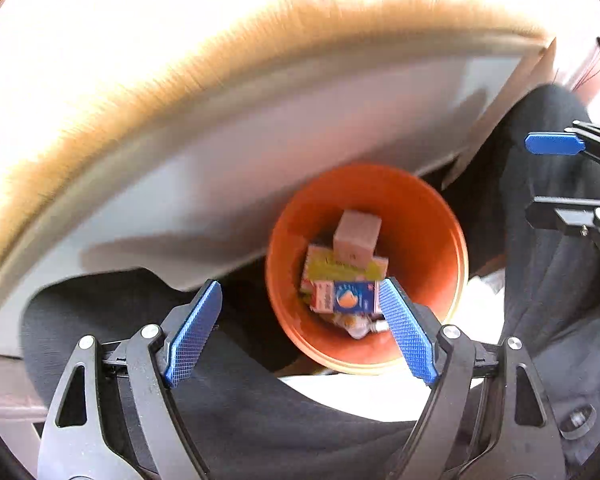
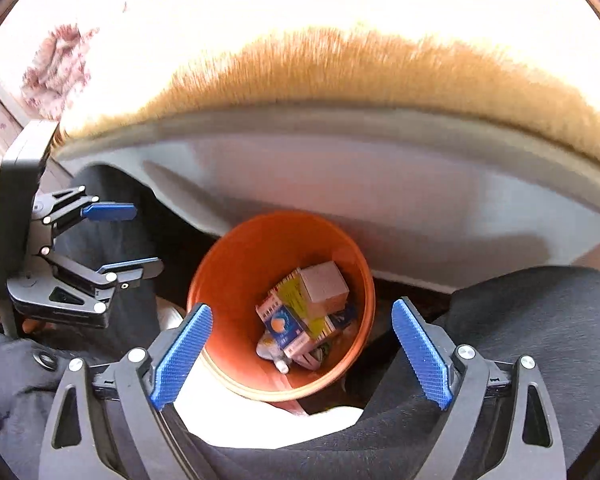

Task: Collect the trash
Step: 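Raise both open tools back up toward the bed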

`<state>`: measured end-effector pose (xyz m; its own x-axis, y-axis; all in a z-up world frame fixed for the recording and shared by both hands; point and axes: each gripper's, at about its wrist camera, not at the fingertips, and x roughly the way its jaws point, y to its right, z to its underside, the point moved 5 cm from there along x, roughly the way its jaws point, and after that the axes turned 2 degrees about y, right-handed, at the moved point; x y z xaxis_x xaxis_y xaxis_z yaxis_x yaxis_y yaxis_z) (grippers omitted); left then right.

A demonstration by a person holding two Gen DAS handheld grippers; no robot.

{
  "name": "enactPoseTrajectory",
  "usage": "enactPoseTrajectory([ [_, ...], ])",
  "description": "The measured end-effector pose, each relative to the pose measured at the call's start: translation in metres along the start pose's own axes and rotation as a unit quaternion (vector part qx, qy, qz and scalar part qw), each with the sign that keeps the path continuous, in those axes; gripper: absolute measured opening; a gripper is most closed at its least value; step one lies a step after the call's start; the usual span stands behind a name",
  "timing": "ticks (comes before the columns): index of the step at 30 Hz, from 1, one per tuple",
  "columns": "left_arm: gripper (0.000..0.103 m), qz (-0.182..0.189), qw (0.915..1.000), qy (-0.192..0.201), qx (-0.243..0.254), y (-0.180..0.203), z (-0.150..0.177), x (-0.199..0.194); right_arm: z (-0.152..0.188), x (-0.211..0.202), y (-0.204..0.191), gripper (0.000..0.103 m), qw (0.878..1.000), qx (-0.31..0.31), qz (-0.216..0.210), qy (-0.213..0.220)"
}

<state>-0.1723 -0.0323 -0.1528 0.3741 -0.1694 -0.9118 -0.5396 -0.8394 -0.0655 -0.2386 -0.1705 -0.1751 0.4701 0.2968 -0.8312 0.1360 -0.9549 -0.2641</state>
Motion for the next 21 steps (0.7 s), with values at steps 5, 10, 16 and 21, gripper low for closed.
enactPoseTrajectory([
  [5, 0.079, 0.007, 0.9966, 0.081, -0.016, -0.015, -0.011, -0.042, -0.019, -0.031, -0.003, 0.092, 0.999, 0.001, -0.012, 0.049],
  [10, 0.088, -0.004, 0.9866, 0.157, -0.045, -0.033, -0.034, -0.078, -0.047, -0.058, -0.008, 0.093, 0.996, -0.015, -0.009, 0.088],
  [16, 0.091, -0.012, 0.9785, 0.192, -0.073, -0.049, -0.068, -0.089, -0.081, -0.077, -0.006, 0.096, 0.991, -0.028, -0.007, 0.129],
  [21, 0.091, 0.002, 0.9742, 0.203, -0.098, -0.057, -0.1, -0.078, -0.115, -0.084, 0.0, 0.096, 0.988, -0.029, -0.001, 0.154],
])
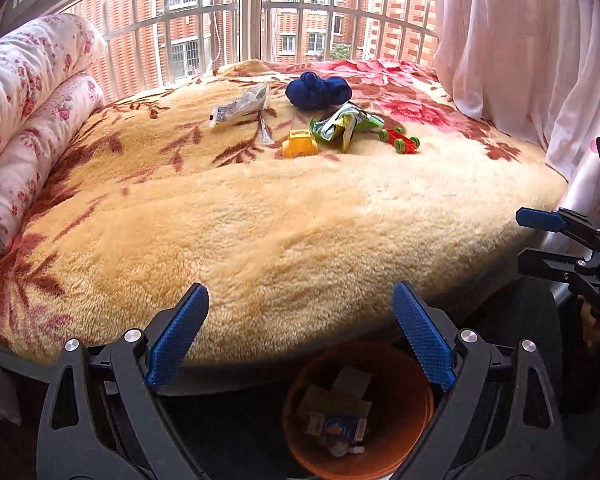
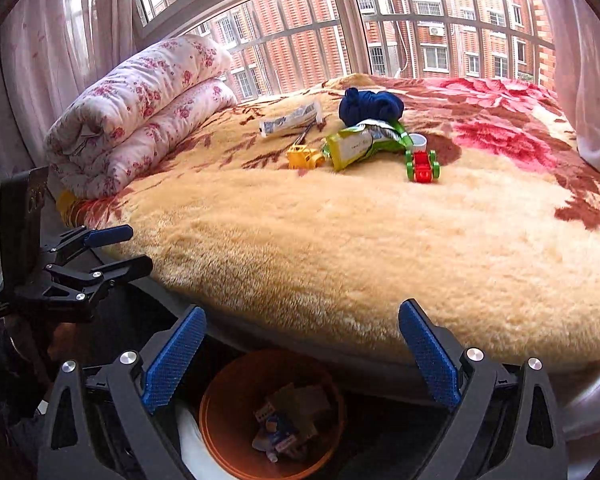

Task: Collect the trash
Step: 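Raise both open tools back up toward the bed, then grasp the red-and-green toy car with the right gripper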

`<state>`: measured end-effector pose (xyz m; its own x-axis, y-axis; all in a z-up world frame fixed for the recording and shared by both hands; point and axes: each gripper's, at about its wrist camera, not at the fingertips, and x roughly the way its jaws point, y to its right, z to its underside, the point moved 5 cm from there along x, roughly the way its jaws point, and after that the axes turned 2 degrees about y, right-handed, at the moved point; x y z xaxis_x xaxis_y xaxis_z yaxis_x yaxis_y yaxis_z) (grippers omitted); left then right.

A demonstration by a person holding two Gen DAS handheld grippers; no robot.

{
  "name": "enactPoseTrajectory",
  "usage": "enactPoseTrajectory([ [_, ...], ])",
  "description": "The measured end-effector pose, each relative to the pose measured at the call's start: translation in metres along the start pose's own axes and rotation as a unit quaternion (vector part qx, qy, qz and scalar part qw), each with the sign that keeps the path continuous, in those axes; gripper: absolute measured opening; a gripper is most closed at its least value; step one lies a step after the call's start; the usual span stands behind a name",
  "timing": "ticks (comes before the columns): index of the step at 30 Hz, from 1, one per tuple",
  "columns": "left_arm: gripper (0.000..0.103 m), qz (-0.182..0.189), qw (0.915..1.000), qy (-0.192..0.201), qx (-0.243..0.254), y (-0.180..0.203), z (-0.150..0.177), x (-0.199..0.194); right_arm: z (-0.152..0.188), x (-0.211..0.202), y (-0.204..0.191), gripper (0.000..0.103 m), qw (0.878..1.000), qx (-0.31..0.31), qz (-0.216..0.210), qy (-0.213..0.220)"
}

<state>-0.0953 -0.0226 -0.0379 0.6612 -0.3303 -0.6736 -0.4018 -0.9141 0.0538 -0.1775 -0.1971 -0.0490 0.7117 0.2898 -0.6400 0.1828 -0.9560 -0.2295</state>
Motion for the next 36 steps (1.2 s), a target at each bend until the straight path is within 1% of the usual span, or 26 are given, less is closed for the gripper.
enactPoseTrajectory([
  [2, 0.091, -0.005, 1.0, 0.006, -0.002, 0.001, -0.01, 0.01, -0.014, 0.003, 0.008, 0.096, 1.0, 0.0, -0.003, 0.003],
  [5, 0.091, -0.014, 0.9998, 0.012, -0.002, 0.003, -0.027, 0.026, -0.034, 0.012, 0.019, 0.096, 1.0, 0.002, 0.007, 0.01],
  [11, 0.091, -0.022, 0.9995, 0.008, -0.02, 0.001, -0.042, 0.048, -0.073, 0.034, 0.043, 0.096, 0.999, 0.008, 0.031, 0.022],
  [13, 0.091, -0.031, 0.9993, 0.01, -0.022, 0.001, -0.046, 0.053, -0.085, 0.042, 0.052, 0.096, 0.999, 0.015, 0.037, 0.023],
  [15, 0.091, -0.049, 0.9986, 0.007, -0.018, 0.001, -0.05, 0.058, -0.095, 0.051, 0.061, 0.096, 0.998, 0.021, 0.046, 0.022],
  [18, 0.091, -0.059, 0.9981, 0.001, -0.015, 0.0, -0.052, 0.065, -0.107, 0.069, 0.076, 0.096, 0.998, 0.035, 0.057, 0.014],
  [21, 0.091, -0.057, 0.9981, -0.006, -0.023, -0.004, -0.052, 0.069, -0.115, 0.088, 0.089, 0.096, 0.997, 0.045, 0.069, 0.001],
  [25, 0.091, -0.053, 0.9978, -0.013, -0.037, -0.009, -0.052, 0.074, -0.125, 0.12, 0.105, 0.095, 0.993, 0.034, 0.112, -0.03],
  [26, 0.091, -0.052, 0.9977, -0.015, -0.041, -0.011, -0.052, 0.075, -0.127, 0.129, 0.11, 0.094, 0.991, 0.032, 0.12, -0.04],
  [28, 0.091, -0.051, 0.9975, -0.015, -0.046, -0.014, -0.053, 0.075, -0.131, 0.147, 0.117, 0.086, 0.989, 0.033, 0.13, -0.065],
  [30, 0.091, -0.052, 0.9974, -0.015, -0.047, -0.015, -0.054, 0.076, -0.132, 0.159, 0.123, 0.079, 0.987, 0.041, 0.13, -0.082],
  [32, 0.091, -0.054, 0.9974, -0.015, -0.044, -0.016, -0.055, 0.077, -0.135, 0.17, 0.128, 0.077, 0.985, 0.05, 0.133, -0.093],
  [33, 0.091, -0.055, 0.9974, -0.016, -0.043, -0.016, -0.055, 0.077, -0.136, 0.173, 0.131, 0.074, 0.985, 0.054, 0.136, -0.096],
  [34, 0.091, -0.056, 0.9974, -0.016, -0.042, -0.016, -0.056, 0.078, -0.136, 0.176, 0.132, 0.069, 0.984, 0.058, 0.138, -0.098],
  [35, 0.091, -0.056, 0.9975, -0.016, -0.042, -0.017, -0.057, 0.078, -0.136, 0.178, 0.134, 0.066, 0.983, 0.063, 0.138, -0.101],
  [36, 0.091, -0.055, 0.9975, -0.016, -0.042, -0.017, -0.057, 0.079, -0.136, 0.181, 0.136, 0.06, 0.982, 0.067, 0.14, -0.104],
])
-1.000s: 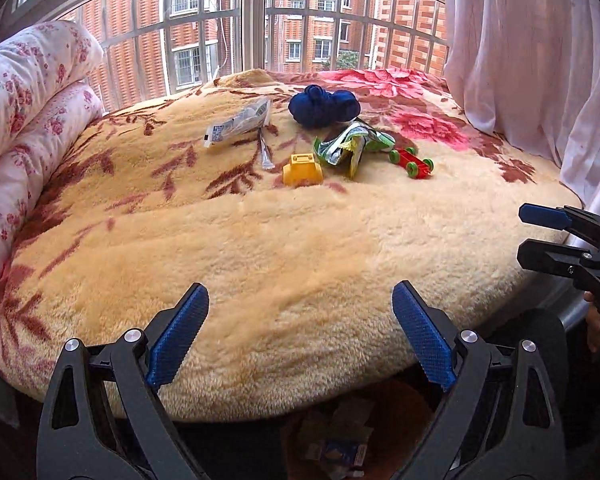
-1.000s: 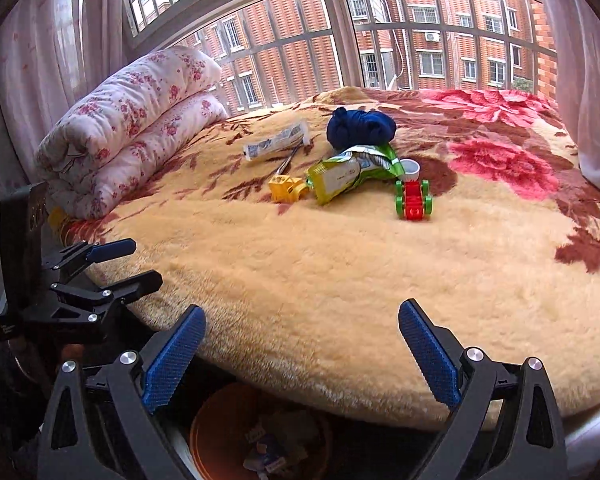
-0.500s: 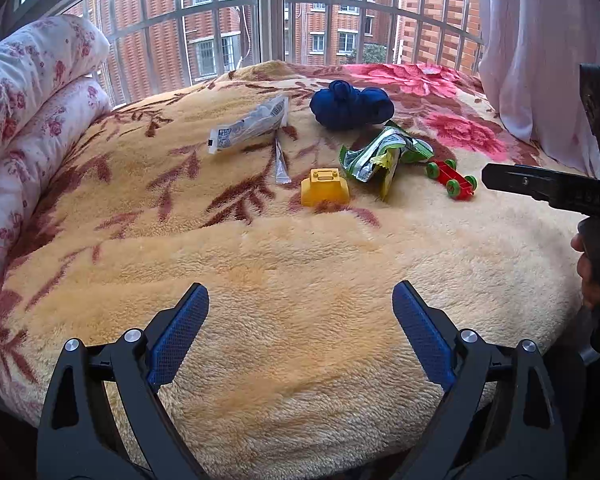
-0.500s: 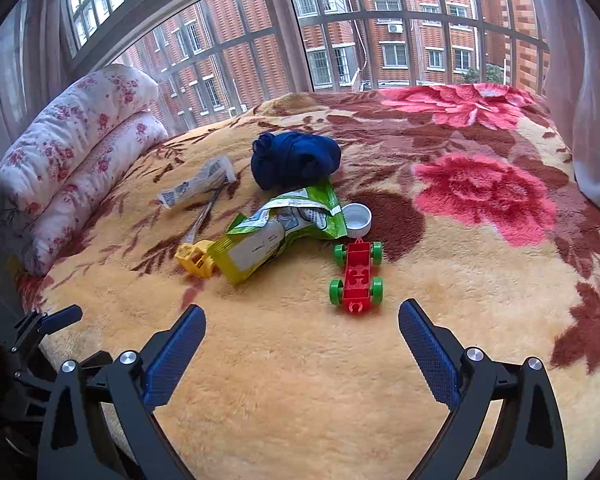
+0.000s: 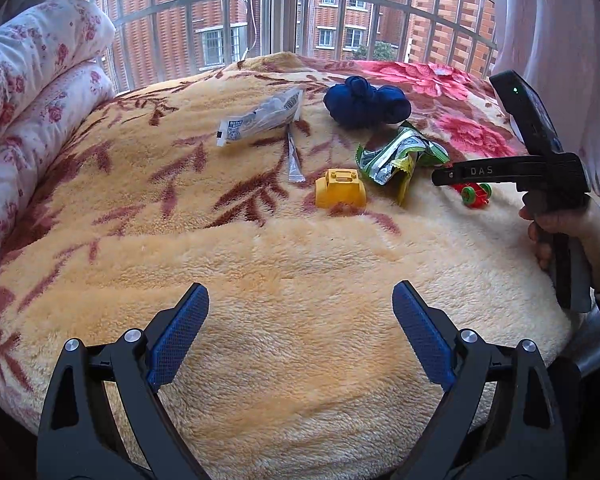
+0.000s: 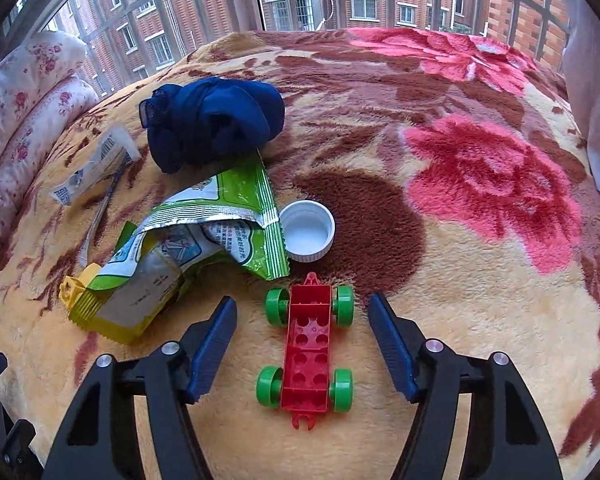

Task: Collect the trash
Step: 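Grasp the red-and-green toy car with the right gripper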

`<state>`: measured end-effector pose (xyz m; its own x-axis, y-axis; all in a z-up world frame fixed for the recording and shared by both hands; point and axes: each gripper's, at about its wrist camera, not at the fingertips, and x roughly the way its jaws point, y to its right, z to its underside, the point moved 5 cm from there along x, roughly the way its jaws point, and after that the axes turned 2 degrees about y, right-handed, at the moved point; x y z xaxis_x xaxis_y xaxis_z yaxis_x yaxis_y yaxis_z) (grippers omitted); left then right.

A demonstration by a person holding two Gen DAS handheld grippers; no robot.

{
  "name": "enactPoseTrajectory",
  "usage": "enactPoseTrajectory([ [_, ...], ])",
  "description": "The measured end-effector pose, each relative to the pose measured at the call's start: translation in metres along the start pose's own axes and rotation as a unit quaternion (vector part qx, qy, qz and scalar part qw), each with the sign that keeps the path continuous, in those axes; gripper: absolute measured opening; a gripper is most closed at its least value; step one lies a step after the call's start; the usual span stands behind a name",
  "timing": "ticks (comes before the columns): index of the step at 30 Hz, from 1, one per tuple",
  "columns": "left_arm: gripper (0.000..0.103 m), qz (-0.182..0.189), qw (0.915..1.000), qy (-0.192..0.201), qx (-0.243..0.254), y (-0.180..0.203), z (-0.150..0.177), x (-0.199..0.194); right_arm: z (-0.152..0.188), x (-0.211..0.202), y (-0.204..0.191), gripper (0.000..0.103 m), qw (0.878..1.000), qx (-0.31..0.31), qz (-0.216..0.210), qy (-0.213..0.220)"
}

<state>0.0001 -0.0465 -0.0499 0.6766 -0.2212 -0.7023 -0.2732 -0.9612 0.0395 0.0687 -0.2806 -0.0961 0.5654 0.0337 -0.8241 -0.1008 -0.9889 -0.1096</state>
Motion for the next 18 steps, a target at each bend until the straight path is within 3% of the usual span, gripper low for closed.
enactPoseTrajectory([
  [4, 0.091, 0.0, 1.0, -0.003, 0.002, 0.0, -0.003, 0.004, 0.001, 0.007, 0.002, 0.054, 1.0, 0.003, 0.005, -0.004],
  [7, 0.091, -0.001, 1.0, -0.004, -0.002, 0.001, -0.007, 0.008, 0.001, 0.006, 0.002, 0.039, 1.0, 0.005, 0.005, 0.0],
  [18, 0.091, -0.015, 0.9998, -0.012, 0.008, 0.014, -0.024, 0.025, 0.004, -0.003, 0.007, 0.038, 1.0, 0.019, -0.01, 0.017],
])
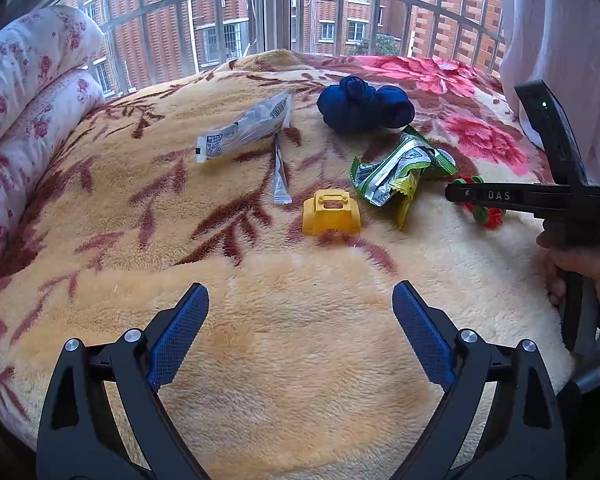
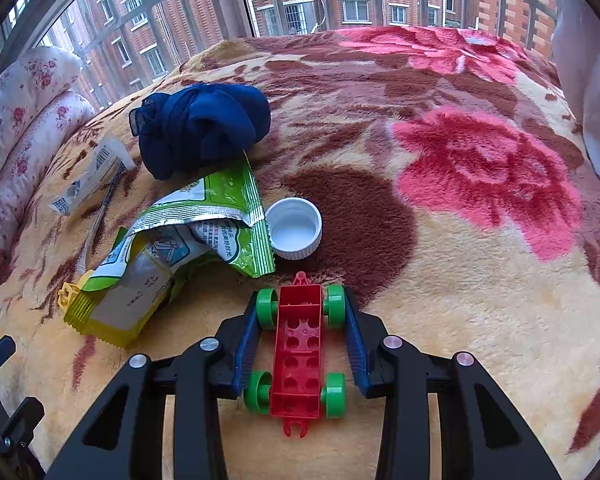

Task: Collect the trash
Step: 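Grasp the red-and-green toy car with the right gripper, then grasp the yellow plastic piece with the left gripper and lift it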

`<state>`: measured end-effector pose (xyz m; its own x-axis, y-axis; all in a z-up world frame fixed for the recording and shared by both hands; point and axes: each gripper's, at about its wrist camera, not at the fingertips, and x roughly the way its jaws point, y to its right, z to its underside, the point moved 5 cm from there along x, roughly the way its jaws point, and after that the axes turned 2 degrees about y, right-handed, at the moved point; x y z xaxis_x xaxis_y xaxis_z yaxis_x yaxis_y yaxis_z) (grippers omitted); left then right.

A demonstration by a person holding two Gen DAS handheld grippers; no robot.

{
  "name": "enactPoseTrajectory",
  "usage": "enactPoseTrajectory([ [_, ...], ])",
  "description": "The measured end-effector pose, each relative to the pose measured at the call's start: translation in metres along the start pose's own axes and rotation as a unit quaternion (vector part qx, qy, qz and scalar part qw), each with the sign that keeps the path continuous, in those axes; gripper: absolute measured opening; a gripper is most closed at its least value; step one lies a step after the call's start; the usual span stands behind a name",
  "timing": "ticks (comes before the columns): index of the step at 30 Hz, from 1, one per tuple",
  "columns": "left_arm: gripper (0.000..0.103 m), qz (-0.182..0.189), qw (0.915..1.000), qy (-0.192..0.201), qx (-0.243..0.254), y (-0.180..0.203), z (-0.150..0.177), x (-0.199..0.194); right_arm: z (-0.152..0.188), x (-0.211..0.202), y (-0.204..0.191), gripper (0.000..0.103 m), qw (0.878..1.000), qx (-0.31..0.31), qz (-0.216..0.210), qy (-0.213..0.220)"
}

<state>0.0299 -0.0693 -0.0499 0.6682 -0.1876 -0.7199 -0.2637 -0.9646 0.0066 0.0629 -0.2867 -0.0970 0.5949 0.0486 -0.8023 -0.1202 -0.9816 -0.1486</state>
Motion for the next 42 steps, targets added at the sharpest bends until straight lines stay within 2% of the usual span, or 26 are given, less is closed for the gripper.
enactPoseTrajectory([
  [8, 0.091, -0.026, 0.9996, -0.011, -0.004, -0.004, -0.002, 0.006, 0.008, -0.025, -0.001, 0.038, 0.999, 0.004, -0.027, 0.02],
  [13, 0.091, -0.049, 0.9987, -0.012, -0.01, -0.008, -0.018, 0.015, 0.024, -0.061, -0.007, 0.038, 0.998, -0.007, -0.049, 0.051],
  [16, 0.091, -0.06, 0.9979, -0.022, 0.01, -0.003, -0.028, 0.029, 0.034, -0.083, -0.006, 0.039, 0.996, -0.005, -0.062, 0.07],
  [21, 0.091, -0.06, 0.9965, -0.043, 0.039, 0.011, -0.036, 0.051, 0.049, -0.109, 0.001, 0.039, 0.993, -0.001, -0.071, 0.091],
  [29, 0.091, -0.023, 0.9948, -0.099, -0.009, 0.012, -0.042, 0.089, 0.058, -0.125, 0.007, 0.039, 0.99, 0.008, -0.088, 0.108],
  [36, 0.09, -0.016, 0.994, -0.105, -0.026, 0.011, -0.048, 0.103, 0.06, -0.125, 0.01, 0.039, 0.988, 0.015, -0.1, 0.114],
  [39, 0.076, -0.013, 0.995, -0.097, -0.021, 0.012, -0.048, 0.101, 0.06, -0.124, 0.012, 0.039, 0.988, 0.02, -0.102, 0.114],
  [40, 0.068, -0.009, 0.9953, -0.095, -0.021, 0.012, -0.048, 0.101, 0.061, -0.123, 0.013, 0.039, 0.988, 0.021, -0.102, 0.115],
  [41, 0.063, -0.002, 0.9955, -0.092, -0.02, 0.012, -0.049, 0.1, 0.061, -0.123, 0.013, 0.039, 0.988, 0.023, -0.103, 0.115],
  [42, 0.053, 0.003, 0.9958, -0.09, -0.019, 0.012, -0.049, 0.099, 0.061, -0.123, 0.014, 0.039, 0.988, 0.024, -0.103, 0.115],
])
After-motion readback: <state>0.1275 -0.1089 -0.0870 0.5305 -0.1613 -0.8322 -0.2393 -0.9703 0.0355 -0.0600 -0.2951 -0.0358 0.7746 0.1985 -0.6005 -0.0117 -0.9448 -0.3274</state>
